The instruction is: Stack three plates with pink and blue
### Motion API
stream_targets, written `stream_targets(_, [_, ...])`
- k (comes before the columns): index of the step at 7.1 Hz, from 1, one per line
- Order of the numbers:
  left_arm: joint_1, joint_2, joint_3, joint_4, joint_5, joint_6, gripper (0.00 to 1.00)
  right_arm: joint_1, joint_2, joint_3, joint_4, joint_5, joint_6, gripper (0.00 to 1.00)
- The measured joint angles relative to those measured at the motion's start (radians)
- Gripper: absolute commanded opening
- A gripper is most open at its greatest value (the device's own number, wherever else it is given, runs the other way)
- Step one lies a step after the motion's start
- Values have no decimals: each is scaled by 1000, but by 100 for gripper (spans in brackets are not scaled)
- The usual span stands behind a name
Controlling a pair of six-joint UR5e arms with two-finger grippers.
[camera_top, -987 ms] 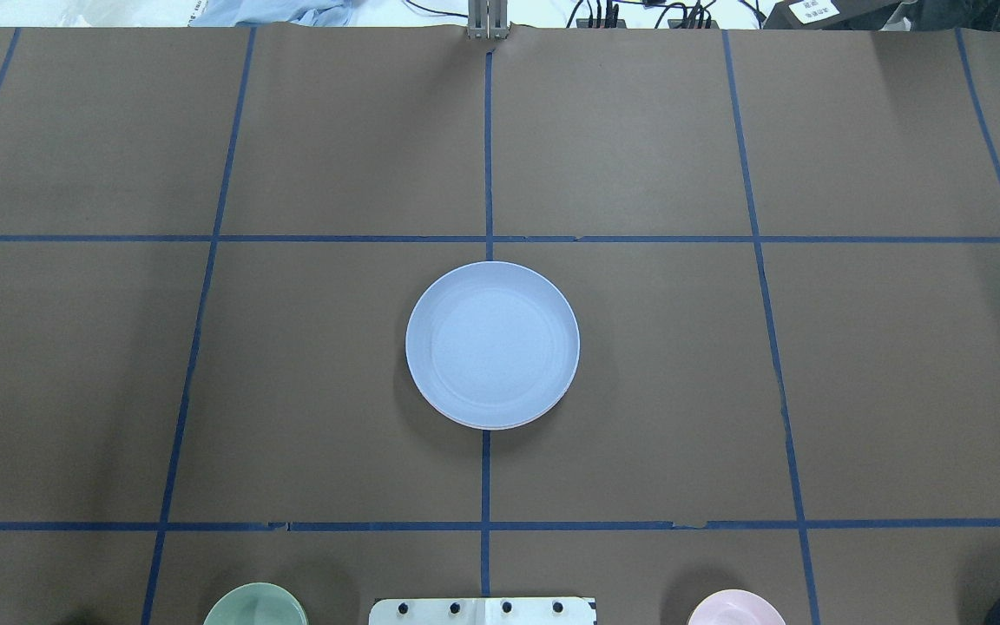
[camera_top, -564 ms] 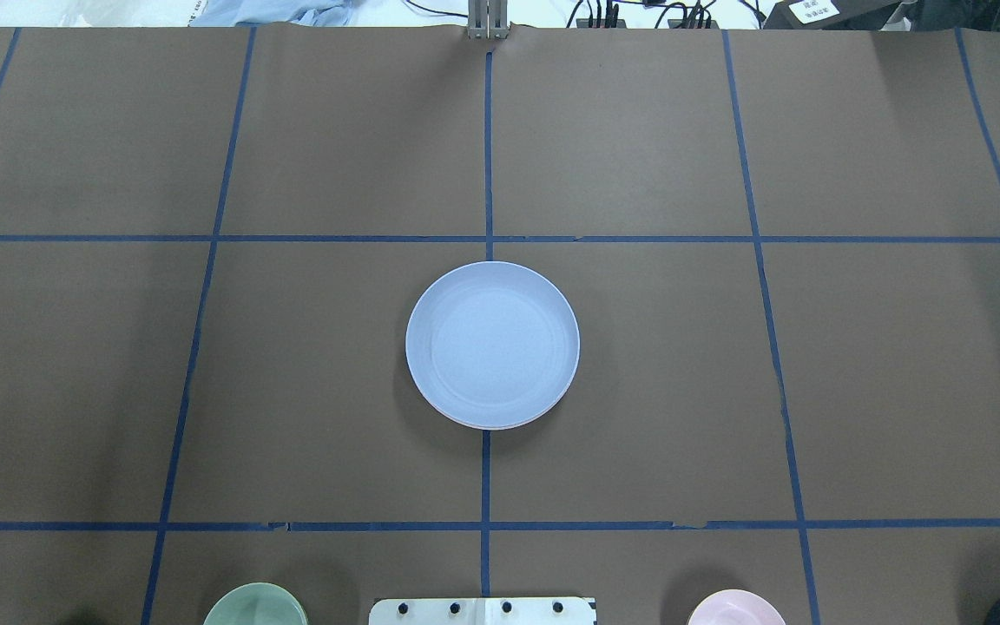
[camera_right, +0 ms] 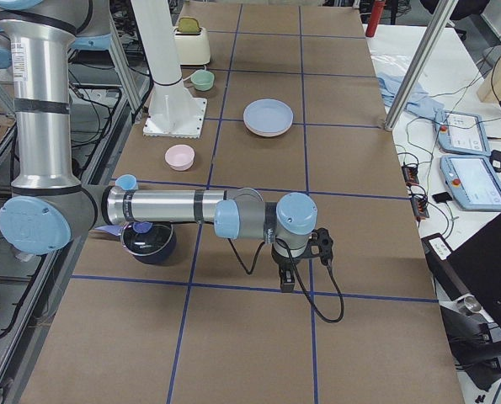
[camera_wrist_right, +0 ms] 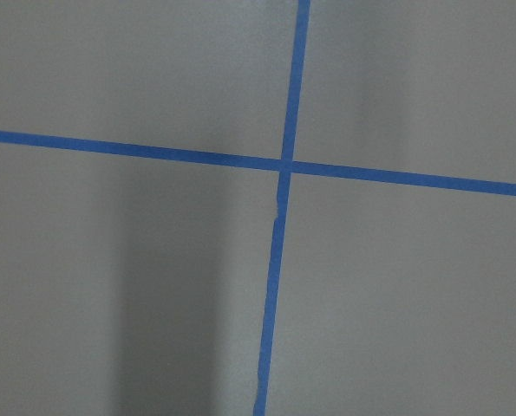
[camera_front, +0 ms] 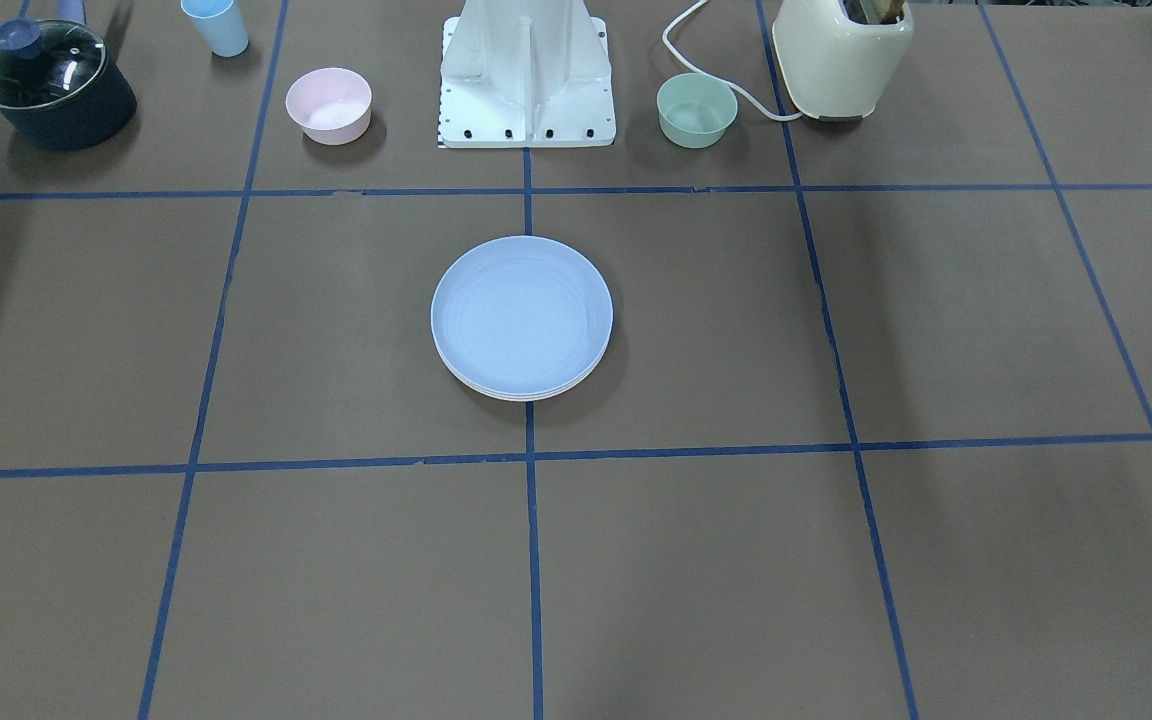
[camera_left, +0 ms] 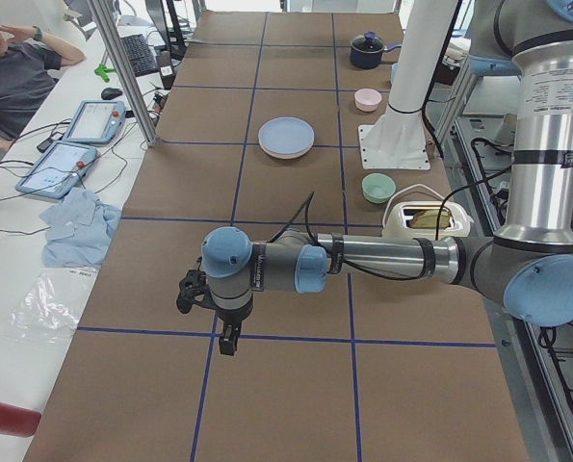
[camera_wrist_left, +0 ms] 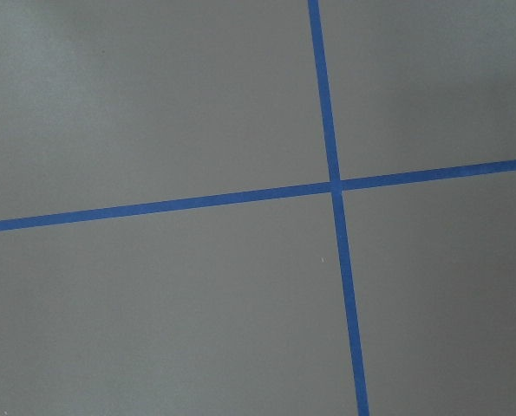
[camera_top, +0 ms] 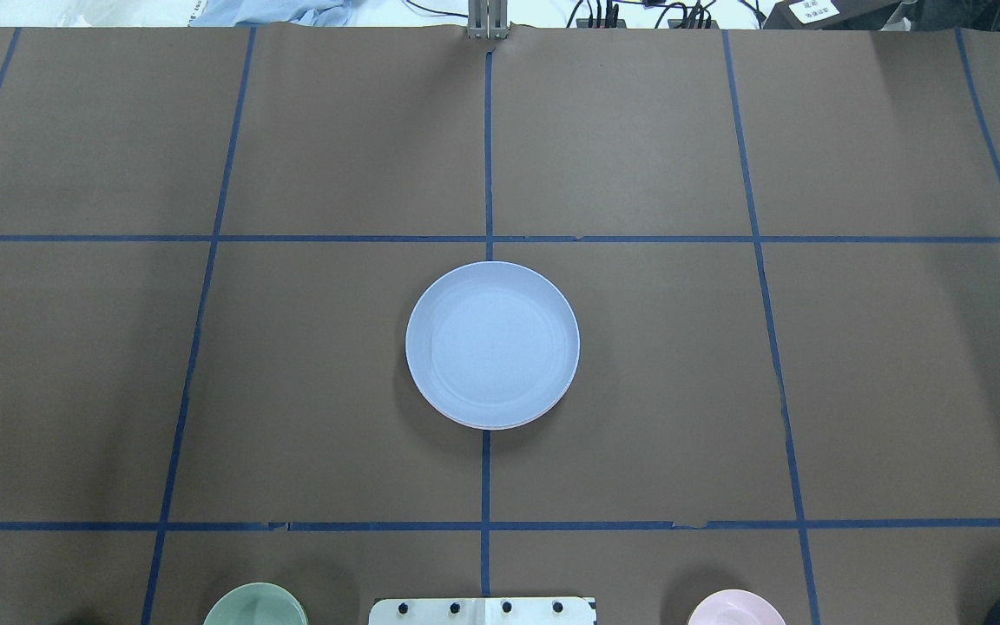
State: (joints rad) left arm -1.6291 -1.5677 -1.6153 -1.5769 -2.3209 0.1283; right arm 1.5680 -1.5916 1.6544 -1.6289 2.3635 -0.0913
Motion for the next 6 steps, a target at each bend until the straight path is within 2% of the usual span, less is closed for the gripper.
stream_targets(6, [0,0,1,0,1,-1,100,-2,-11,13,-14,10,-1,100])
